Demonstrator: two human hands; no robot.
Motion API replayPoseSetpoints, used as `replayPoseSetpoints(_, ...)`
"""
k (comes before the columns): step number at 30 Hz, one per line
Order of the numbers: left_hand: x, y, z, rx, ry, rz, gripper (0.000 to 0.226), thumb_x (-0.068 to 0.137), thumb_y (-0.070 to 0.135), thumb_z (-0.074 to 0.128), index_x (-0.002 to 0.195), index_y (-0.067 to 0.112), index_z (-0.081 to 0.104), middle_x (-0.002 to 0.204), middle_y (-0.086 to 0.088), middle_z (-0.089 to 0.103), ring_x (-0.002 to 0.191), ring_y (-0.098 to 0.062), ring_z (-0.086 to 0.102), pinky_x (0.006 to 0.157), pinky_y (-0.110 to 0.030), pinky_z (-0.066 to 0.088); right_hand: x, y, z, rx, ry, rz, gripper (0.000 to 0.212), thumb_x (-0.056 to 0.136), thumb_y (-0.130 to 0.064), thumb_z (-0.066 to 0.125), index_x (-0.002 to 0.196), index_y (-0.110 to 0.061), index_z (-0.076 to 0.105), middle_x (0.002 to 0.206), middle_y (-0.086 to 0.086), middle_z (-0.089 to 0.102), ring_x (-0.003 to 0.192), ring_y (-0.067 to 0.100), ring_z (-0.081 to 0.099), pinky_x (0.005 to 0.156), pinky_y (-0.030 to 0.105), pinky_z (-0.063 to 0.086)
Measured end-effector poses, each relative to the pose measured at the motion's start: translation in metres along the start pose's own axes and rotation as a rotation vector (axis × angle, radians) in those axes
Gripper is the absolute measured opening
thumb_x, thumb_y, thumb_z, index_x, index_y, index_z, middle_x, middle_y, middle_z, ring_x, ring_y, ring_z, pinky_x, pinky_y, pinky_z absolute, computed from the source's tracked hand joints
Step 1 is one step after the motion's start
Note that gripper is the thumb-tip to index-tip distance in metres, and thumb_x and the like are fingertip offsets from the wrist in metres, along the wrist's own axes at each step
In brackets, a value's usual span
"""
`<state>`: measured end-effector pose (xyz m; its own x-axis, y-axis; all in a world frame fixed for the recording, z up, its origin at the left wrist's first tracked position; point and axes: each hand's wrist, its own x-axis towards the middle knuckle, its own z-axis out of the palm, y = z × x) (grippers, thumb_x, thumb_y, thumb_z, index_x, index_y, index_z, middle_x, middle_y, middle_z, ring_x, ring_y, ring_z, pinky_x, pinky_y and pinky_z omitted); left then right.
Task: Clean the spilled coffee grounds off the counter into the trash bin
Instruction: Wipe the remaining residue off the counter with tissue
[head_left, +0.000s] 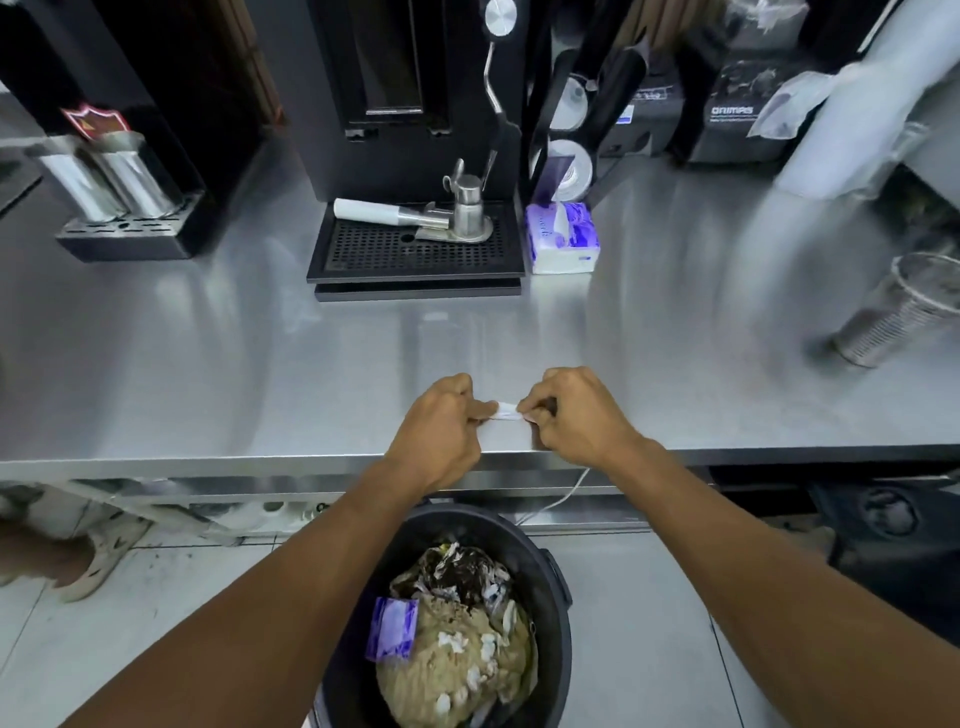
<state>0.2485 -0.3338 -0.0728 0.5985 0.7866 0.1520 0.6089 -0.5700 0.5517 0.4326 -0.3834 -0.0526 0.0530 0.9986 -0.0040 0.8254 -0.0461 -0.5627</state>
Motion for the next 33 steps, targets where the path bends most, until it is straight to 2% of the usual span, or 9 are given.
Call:
replayPoseSetpoints(8,-0.017,-0.008,-0.02,0.034,-0.09,0.085,0.023,0.092,0.004,0.061,0.109,0.014,0.074,0.079,0.004,0.046,0.074,-0.016,0.05,0.066,-0.039,0.052,-0.032,-0.029,0.029,0.044,0.127,0.125,0.023,0.081,0.0,0.06,0.087,-0.013,0.078,0.079,-0.005,0.059,0.076,0.02,0.059,0.074,0.032,0.053)
replayPoseSetpoints(11,-0.029,-0.024,-0.039,0.086,-0.079,0.114,0.026,0.091,0.004,0.061,0.113,0.014,0.073,0.079,0.005,0.045,0.077,-0.014,0.046,0.066,-0.036,0.049,-0.029,-0.054,0.046,0.043,0.13,0.122,0.024,0.081,0.0,0.059,0.089,-0.012,0.078,0.085,0.001,0.065,0.08,0.023,0.061,0.074,0.034,0.053)
replayPoseSetpoints(16,-0.049,-0.064,-0.069,0.11,-0.037,0.132,0.022,0.089,0.004,0.065,0.108,0.011,0.075,0.076,0.004,0.046,0.074,-0.016,0.047,0.063,-0.041,0.05,-0.018,-0.1,0.075,0.047,0.121,0.113,0.025,0.081,-0.002,0.059,0.093,-0.014,0.077,0.093,0.003,0.066,0.085,0.024,0.061,0.077,0.036,0.053)
replayPoseSetpoints(23,-0.08,-0.092,-0.081,0.099,0.088,0.046,0.028,0.081,-0.008,0.063,0.1,0.008,0.077,0.074,0.009,0.038,0.064,-0.008,0.04,0.064,-0.014,0.034,-0.007,-0.127,0.094,0.035,0.05,0.028,0.025,0.083,0.0,0.061,0.097,-0.014,0.077,0.092,0.004,0.064,0.085,0.023,0.06,0.08,0.034,0.053)
replayPoseSetpoints(25,-0.087,-0.09,-0.076,0.073,0.115,0.02,0.03,0.079,-0.01,0.062,0.099,0.007,0.077,0.074,0.008,0.037,0.062,-0.009,0.039,0.062,-0.011,0.031,-0.006,-0.126,0.092,0.022,0.023,0.002,0.025,0.083,0.001,0.062,0.095,-0.014,0.078,0.09,0.003,0.064,0.083,0.021,0.061,0.08,0.035,0.054)
replayPoseSetpoints(27,-0.091,-0.087,-0.072,0.065,0.119,0.023,0.032,0.079,-0.011,0.061,0.101,0.006,0.076,0.075,0.006,0.037,0.062,-0.011,0.039,0.06,-0.015,0.034,-0.007,-0.124,0.089,0.007,0.012,-0.024,0.024,0.084,0.0,0.062,0.095,-0.014,0.078,0.09,0.004,0.065,0.084,0.021,0.061,0.08,0.036,0.054)
replayPoseSetpoints(30,-0.096,-0.08,-0.069,0.068,0.108,0.038,0.029,0.081,-0.01,0.061,0.101,0.006,0.076,0.074,0.004,0.04,0.062,-0.013,0.043,0.055,-0.029,0.049,-0.013,-0.118,0.087,-0.013,-0.02,-0.028,0.022,0.085,-0.003,0.063,0.096,-0.014,0.078,0.091,0.003,0.065,0.085,0.02,0.06,0.082,0.035,0.053)
replayPoseSetpoints(33,-0.105,-0.071,-0.061,0.096,0.047,0.095,0.027,0.078,-0.012,0.064,0.093,0.006,0.077,0.074,0.003,0.043,0.062,-0.014,0.046,0.051,-0.026,0.046,-0.027,-0.107,0.088,-0.056,-0.105,-0.02,0.021,0.087,-0.005,0.063,0.099,-0.015,0.077,0.094,0.0,0.065,0.089,0.018,0.059,0.085,0.036,0.053)
